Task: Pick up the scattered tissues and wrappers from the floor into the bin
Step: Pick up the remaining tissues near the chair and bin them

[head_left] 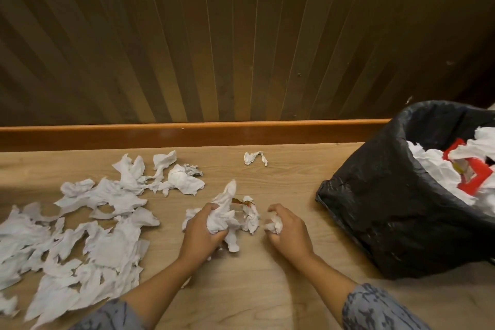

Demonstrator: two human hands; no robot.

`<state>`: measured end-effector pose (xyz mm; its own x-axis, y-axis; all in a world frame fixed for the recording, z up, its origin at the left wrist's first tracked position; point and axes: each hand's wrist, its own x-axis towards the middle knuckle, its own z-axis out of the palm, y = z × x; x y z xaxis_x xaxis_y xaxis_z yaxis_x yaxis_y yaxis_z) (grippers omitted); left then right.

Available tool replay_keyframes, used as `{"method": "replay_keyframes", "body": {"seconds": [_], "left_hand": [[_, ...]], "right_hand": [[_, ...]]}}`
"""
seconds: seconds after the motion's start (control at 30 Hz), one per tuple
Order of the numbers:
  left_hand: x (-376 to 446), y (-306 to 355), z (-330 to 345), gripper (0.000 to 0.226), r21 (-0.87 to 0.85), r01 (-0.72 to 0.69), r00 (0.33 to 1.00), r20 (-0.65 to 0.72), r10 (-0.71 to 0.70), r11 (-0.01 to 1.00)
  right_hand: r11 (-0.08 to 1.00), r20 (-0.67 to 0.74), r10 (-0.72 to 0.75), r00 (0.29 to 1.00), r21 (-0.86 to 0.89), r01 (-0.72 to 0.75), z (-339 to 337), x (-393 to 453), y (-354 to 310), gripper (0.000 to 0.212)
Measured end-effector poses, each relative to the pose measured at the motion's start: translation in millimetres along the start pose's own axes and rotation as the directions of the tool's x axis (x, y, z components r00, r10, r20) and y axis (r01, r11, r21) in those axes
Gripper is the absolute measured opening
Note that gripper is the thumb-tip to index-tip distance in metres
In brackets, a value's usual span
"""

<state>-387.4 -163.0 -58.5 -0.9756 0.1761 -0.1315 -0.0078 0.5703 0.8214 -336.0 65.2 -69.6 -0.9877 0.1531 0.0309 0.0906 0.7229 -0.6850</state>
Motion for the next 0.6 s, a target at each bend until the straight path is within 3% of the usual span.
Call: {"method": "replay_keyframes", "body": {"seconds": [0.07, 0.17, 0.3, 0.43, 0.6], "left_hand": [[5.9, 12.1, -6.2, 0.037, -0.017, -0.047, 0.998, -0.051, 0.046, 0.999], [19.3, 46.2, -15.3, 0.035, -0.103, -0.082, 0.993, -0.093, 0.072, 0.991], [32.2, 113.7, -21.1, 0.017, -0.248, -0.19, 0.978, -0.135, 0.16, 0.95], [34.0, 188.5, -24.1, 0.024, -0.263, -0.35, 0.936, -0.144, 0.322, 0.899], [43.7, 262.8, -19.9, 0.02, -0.252, -0.435, 0.9, -0.092, 0.426, 0.865]], "right_hand": [[0.998, -0.036, -0.066, 0.997, 0.004, 0.066, -12.9, 10.7, -8.4, 0.03], [0.985, -0.073, -0.163, 0.984, -0.063, 0.158, -48.3, 32.6, -24.9, 0.009], [0.931, -0.103, -0.323, 0.941, -0.212, 0.296, -122.9, 61.1, -54.0, 0.019], [0.817, -0.074, -0.465, 0.882, -0.42, 0.396, -206.9, 80.1, -77.6, 0.022], [0.869, -0.381, -0.465, 0.799, -0.368, 0.331, -281.9, 79.9, -87.9, 0.029]]}}
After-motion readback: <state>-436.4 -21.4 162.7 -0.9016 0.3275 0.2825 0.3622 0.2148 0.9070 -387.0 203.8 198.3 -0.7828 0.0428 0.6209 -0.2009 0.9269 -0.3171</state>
